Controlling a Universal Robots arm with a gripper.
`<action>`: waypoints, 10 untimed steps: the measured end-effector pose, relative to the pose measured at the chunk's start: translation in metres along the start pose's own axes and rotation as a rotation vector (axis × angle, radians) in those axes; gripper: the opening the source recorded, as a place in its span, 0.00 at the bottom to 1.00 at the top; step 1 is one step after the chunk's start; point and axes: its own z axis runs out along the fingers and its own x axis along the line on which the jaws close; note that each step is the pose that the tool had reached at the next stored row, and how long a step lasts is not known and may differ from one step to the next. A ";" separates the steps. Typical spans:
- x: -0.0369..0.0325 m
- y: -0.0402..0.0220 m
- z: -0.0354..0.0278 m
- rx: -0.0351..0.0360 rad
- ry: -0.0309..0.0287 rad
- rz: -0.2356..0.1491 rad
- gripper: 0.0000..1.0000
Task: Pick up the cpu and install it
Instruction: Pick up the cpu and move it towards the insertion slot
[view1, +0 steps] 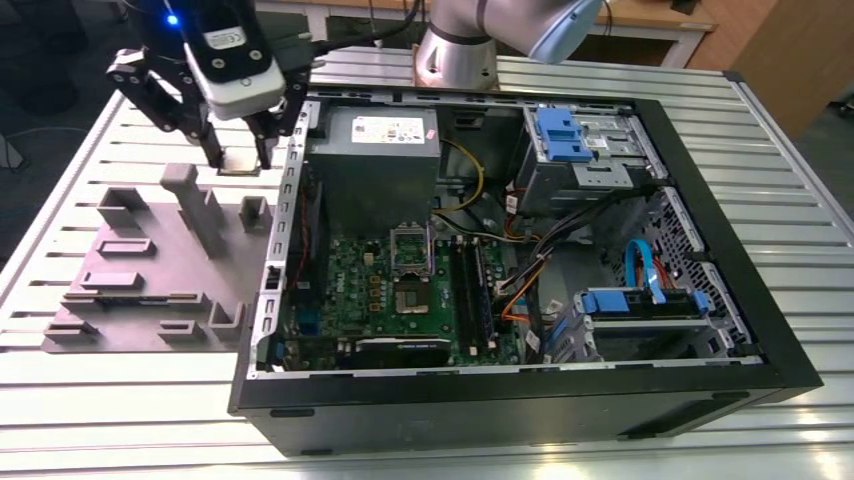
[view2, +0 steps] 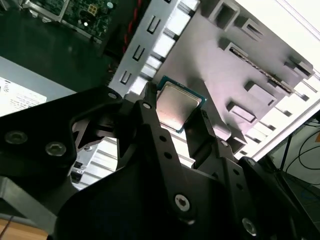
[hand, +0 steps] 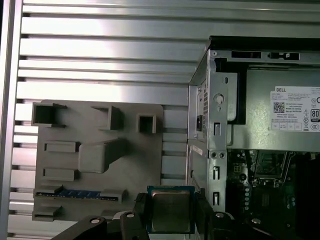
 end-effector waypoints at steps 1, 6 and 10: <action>-0.0028 -0.0001 -0.0001 0.0001 0.0005 0.000 0.47; -0.0177 -0.0005 -0.0005 0.0000 0.0025 0.000 0.47; -0.0291 -0.0008 -0.0008 -0.0001 0.0039 0.000 0.47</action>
